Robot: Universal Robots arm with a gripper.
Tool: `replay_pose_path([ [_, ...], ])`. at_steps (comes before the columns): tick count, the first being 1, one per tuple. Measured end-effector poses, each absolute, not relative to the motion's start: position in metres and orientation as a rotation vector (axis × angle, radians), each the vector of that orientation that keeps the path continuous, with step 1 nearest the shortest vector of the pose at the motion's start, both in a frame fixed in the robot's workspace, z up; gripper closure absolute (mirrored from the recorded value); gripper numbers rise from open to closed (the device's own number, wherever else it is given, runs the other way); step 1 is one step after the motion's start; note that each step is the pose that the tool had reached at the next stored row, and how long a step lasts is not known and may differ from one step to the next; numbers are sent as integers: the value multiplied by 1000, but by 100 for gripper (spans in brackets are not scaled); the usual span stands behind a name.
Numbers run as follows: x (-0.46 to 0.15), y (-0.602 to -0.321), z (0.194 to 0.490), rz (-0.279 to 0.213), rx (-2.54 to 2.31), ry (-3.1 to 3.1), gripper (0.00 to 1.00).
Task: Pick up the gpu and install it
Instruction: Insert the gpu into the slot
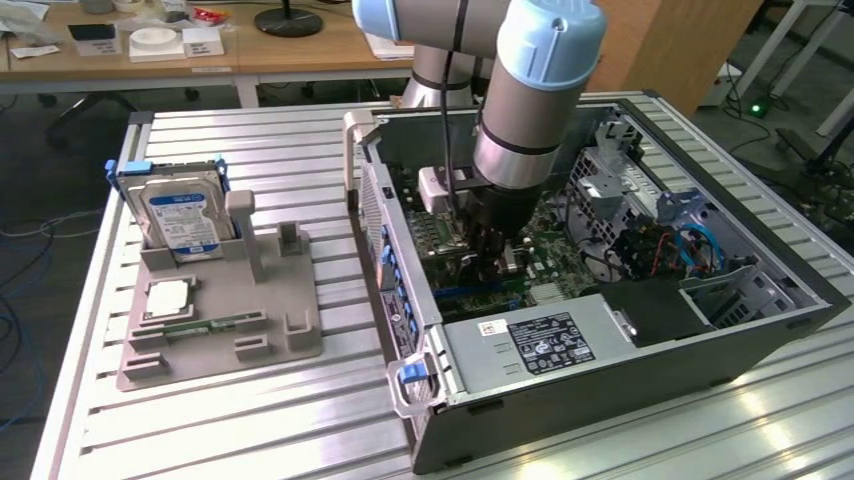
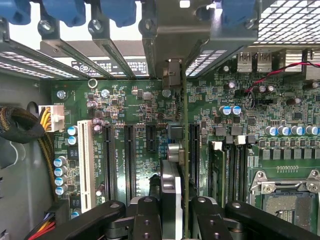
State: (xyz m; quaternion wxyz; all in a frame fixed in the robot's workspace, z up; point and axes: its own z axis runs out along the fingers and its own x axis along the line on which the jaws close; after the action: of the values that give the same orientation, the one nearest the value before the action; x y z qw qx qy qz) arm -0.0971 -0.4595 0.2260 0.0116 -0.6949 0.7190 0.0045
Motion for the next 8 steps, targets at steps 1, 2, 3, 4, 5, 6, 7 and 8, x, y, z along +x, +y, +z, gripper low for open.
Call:
replay_pose_path([
  [1, -97, -460, 227, 14, -2167, 2242, 72],
  [2, -97, -460, 227, 14, -2167, 2242, 72],
  [3, -97, -460, 227, 14, -2167, 2242, 72],
  [4, -97, -460, 227, 14, -2167, 2243, 72],
  [5, -97, -460, 227, 14, -2167, 2243, 72],
  [6, -97, -460, 227, 14, -2167, 2243, 72],
  [7, -97, -460, 227, 14, -2167, 2243, 72],
  [8, -97, -459, 227, 14, -2168, 2243, 72],
])
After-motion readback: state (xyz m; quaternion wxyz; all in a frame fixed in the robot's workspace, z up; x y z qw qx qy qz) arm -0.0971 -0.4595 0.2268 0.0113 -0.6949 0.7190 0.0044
